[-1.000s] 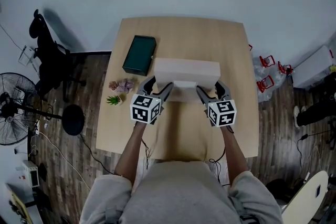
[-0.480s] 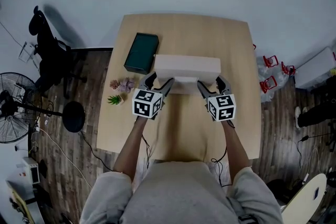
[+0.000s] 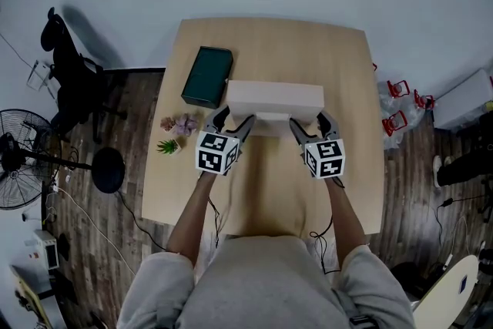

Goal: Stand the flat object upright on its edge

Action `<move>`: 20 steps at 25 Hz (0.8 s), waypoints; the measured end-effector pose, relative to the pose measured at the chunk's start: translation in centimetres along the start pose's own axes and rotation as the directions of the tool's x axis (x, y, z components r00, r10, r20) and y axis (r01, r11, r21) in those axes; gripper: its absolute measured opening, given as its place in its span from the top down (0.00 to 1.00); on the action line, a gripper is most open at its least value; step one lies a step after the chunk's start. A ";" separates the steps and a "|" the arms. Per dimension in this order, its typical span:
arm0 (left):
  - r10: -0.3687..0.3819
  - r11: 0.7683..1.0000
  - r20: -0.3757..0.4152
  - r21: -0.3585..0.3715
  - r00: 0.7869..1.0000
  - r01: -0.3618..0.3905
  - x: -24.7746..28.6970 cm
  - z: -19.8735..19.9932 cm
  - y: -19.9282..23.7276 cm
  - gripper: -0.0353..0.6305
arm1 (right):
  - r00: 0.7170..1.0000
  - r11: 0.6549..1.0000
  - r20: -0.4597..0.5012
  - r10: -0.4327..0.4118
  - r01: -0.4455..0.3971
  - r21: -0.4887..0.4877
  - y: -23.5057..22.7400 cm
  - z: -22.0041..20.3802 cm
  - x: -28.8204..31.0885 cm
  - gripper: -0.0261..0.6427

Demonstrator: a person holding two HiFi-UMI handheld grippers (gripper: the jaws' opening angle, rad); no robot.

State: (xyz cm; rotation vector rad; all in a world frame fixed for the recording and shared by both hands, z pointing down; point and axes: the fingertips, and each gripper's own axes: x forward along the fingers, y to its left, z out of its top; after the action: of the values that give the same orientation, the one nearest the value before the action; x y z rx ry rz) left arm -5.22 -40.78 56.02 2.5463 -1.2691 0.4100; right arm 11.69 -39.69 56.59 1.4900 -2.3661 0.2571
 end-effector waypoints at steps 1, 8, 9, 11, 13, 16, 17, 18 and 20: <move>0.001 1.000 -0.001 0.004 1.000 -0.001 0.0 0.0 0.0 0.52 | 1.000 1.000 0.001 0.001 -0.001 -0.002 0.0 0.0 0.0 0.46; 0.004 0.999 -0.008 0.035 1.000 -0.004 0.0 -0.3 -0.4 0.52 | 1.000 1.000 0.004 0.000 0.000 -0.010 0.1 -0.1 -0.1 0.46; 0.004 0.999 -0.011 0.041 1.000 -0.003 0.0 -0.3 -0.4 0.52 | 1.000 1.000 0.006 0.000 0.000 -0.011 0.2 -0.1 -0.1 0.46; 0.001 0.999 -0.017 0.048 1.000 0.000 0.0 -0.4 -0.4 0.51 | 1.000 1.000 0.011 0.000 0.000 -0.009 0.3 -0.1 -0.1 0.46; -0.003 0.999 -0.018 0.047 1.000 0.004 0.0 -0.3 -0.5 0.51 | 1.000 1.000 0.014 0.002 -0.002 -0.003 0.3 -0.1 -0.1 0.46; 0.002 0.998 -0.024 0.056 1.000 -0.001 0.0 -0.4 -0.6 0.50 | 1.000 1.000 0.018 0.000 0.000 0.000 0.3 -0.1 -0.2 0.40; 0.002 0.999 -0.025 0.053 1.000 0.000 -0.1 -0.5 -0.6 0.50 | 1.000 1.000 0.016 0.000 0.000 0.001 0.3 -0.2 -0.2 0.38; -0.001 0.999 -0.027 0.051 1.000 0.002 -0.1 -0.6 -0.7 0.50 | 1.000 1.000 0.013 0.000 0.000 0.002 0.3 -0.3 -0.2 0.38; -0.001 0.998 -0.031 0.055 1.000 0.003 -0.2 -0.7 -0.7 0.49 | 1.000 1.000 0.007 -0.001 0.001 0.005 0.2 -0.5 -0.3 0.38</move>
State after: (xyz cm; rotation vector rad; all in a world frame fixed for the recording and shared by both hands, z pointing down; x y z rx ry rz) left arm -4.85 -40.01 56.48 2.5762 -1.2608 0.4883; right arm 11.67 -39.21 56.93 1.4961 -2.3719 0.2581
